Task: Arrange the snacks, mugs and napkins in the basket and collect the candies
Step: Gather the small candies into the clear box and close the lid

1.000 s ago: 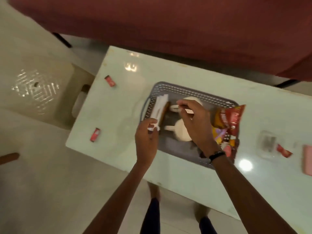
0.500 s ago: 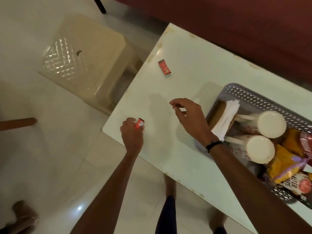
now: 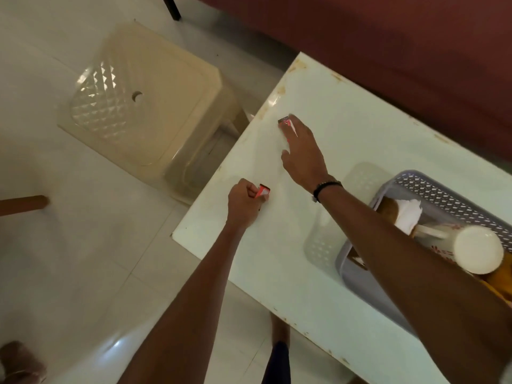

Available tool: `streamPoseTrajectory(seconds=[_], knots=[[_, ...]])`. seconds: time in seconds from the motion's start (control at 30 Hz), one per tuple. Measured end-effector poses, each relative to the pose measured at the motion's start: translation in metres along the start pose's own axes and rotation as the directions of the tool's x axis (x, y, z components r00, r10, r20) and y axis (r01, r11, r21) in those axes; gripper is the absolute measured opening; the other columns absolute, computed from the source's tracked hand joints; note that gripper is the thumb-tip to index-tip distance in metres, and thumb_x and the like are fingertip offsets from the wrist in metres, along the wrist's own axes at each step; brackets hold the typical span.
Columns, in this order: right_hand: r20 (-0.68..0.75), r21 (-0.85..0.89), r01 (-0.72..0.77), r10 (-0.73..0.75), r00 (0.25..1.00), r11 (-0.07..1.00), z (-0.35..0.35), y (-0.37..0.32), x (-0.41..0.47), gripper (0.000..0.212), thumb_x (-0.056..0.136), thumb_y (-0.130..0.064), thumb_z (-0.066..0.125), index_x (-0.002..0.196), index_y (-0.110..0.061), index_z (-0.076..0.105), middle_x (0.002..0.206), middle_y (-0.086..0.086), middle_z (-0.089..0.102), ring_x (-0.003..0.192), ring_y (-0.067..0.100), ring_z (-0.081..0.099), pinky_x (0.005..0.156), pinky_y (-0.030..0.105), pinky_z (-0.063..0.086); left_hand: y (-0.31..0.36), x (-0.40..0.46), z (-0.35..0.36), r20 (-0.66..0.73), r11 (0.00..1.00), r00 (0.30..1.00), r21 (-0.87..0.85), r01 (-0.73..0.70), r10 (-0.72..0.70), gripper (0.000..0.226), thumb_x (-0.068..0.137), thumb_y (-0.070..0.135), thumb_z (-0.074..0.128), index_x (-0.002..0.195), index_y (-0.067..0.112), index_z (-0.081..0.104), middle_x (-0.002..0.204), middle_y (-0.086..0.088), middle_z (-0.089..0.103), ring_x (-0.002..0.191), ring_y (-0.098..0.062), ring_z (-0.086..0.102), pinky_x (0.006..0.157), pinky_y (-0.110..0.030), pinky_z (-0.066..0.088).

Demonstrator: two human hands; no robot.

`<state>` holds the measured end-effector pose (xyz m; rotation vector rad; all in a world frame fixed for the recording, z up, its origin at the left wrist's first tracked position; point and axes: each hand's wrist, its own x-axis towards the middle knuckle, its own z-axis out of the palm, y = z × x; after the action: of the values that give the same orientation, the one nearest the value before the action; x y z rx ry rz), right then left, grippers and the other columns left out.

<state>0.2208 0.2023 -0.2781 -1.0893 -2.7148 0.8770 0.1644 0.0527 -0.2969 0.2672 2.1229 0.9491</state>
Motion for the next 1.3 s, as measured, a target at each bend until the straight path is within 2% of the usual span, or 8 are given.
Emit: streamPoseTrajectory(seconds=[0.1, 0.27, 0.43, 0.53, 0.67, 0.8, 1.0, 1.3], knots=[[0.073, -0.138, 0.031, -0.021, 0.997, 0.990, 0.013, 0.004, 0.019, 0.061, 0.088, 0.006, 0.046, 0.143, -0.017, 0.033, 0.159, 0.003, 0.013, 0.145, 0.023, 0.016, 0.083, 0.021, 0.045, 0.000, 0.004, 0.003, -0.006, 0.998, 1.000, 0.063, -0.013, 0.014, 0.035, 0.073, 0.007, 0.071, 0.063, 0.022, 0.041, 0.077, -0.012, 0.054, 0.069, -0.027, 0.054, 0.062, -0.040, 0.047], [0.061, -0.239, 0.048, -0.034, 0.998, 0.970, 0.028, 0.011, 0.005, 0.056, 0.087, 0.015, 0.039, 0.140, -0.004, 0.039, 0.152, 0.012, 0.032, 0.142, 0.027, 0.026, 0.100, 0.035, 0.048, -0.004, 0.007, 0.010, -0.001, 0.987, 0.999, 0.154, -0.033, 0.034, 0.029, 0.072, 0.008, 0.070, 0.074, 0.017, 0.043, 0.089, -0.012, 0.050, 0.087, -0.034, 0.053, 0.073, -0.044, 0.044], [-0.044, -0.349, 0.118, -0.142, 0.989, 0.930, 0.027, 0.012, -0.040, 0.050, 0.060, 0.015, 0.072, 0.107, -0.002, 0.067, 0.114, 0.011, 0.068, 0.103, 0.028, 0.066, 0.053, 0.024, 0.055, -0.001, 0.004, 0.009, 0.014, 0.977, 0.998, 0.204, -0.060, 0.058, 0.027, 0.072, 0.009, 0.069, 0.079, 0.013, 0.043, 0.089, -0.011, 0.048, 0.091, -0.035, 0.052, 0.077, -0.042, 0.043], [-0.004, -0.371, 0.164, -0.178, 0.984, 0.914, 0.026, 0.017, -0.067, 0.047, 0.051, 0.014, 0.077, 0.095, -0.003, 0.071, 0.104, 0.009, 0.072, 0.088, 0.026, 0.069, 0.046, 0.023, 0.052, 0.002, 0.004, 0.007, 0.030, 0.972, 0.998, 0.226, -0.064, 0.059, 0.027, 0.074, 0.009, 0.070, 0.078, 0.014, 0.043, 0.090, -0.009, 0.047, 0.089, -0.031, 0.051, 0.079, -0.042, 0.045], [0.066, -0.240, 0.104, -0.090, 0.994, 0.965, 0.017, 0.019, -0.097, 0.036, 0.069, 0.013, 0.066, 0.099, -0.006, 0.071, 0.105, 0.007, 0.072, 0.096, 0.027, 0.064, 0.065, 0.029, 0.055, 0.007, 0.005, 0.002, 0.033, 0.982, 0.999, 0.189, -0.007, 0.001, 0.039, 0.071, 0.009, 0.075, 0.067, 0.025, 0.040, 0.088, -0.014, 0.054, 0.078, -0.029, 0.055, 0.069, -0.038, 0.048], [-0.013, 0.100, -0.044, 0.046, 0.999, 0.994, -0.004, 0.023, -0.128, 0.030, 0.087, 0.002, 0.052, 0.107, -0.012, 0.069, 0.110, 0.005, 0.072, 0.102, 0.024, 0.066, 0.089, 0.035, 0.052, 0.015, -0.005, -0.001, 0.078, 0.991, 0.991, 0.085, 0.104, -0.111, 0.020, 0.077, 0.011, 0.073, 0.088, 0.012, 0.056, 0.091, -0.009, 0.058, 0.068, -0.019, 0.056, 0.056, -0.022, 0.046], [-0.196, 0.615, -0.172, 0.361, 0.912, 0.770, -0.073, 0.025, -0.188, 0.018, 0.088, -0.016, 0.065, 0.106, -0.012, 0.065, 0.088, -0.002, 0.071, 0.081, -0.008, 0.063, 0.070, 0.002, 0.044, 0.051, -0.077, 0.043, 0.181, 0.999, 0.983, 0.036, -0.019, 0.012, 0.015, 0.085, 0.018, 0.065, 0.096, 0.011, 0.058, 0.076, 0.004, 0.055, 0.070, -0.012, 0.055, 0.058, -0.013, 0.045], [-0.402, 0.698, -0.232, 0.639, 0.656, 0.678, -0.160, 0.124, -0.322, 0.014, 0.087, -0.020, 0.066, 0.100, -0.016, 0.067, 0.087, -0.017, 0.063, 0.076, -0.011, 0.058, 0.067, 0.006, 0.044, 0.116, -0.218, 0.189, 0.372, 0.972, 0.899, -0.110, -0.206, 0.232, 0.018, 0.076, 0.004, 0.073, 0.091, 0.002, 0.064, 0.078, -0.009, 0.068, 0.059, -0.004, 0.063, 0.059, -0.021, 0.055]])
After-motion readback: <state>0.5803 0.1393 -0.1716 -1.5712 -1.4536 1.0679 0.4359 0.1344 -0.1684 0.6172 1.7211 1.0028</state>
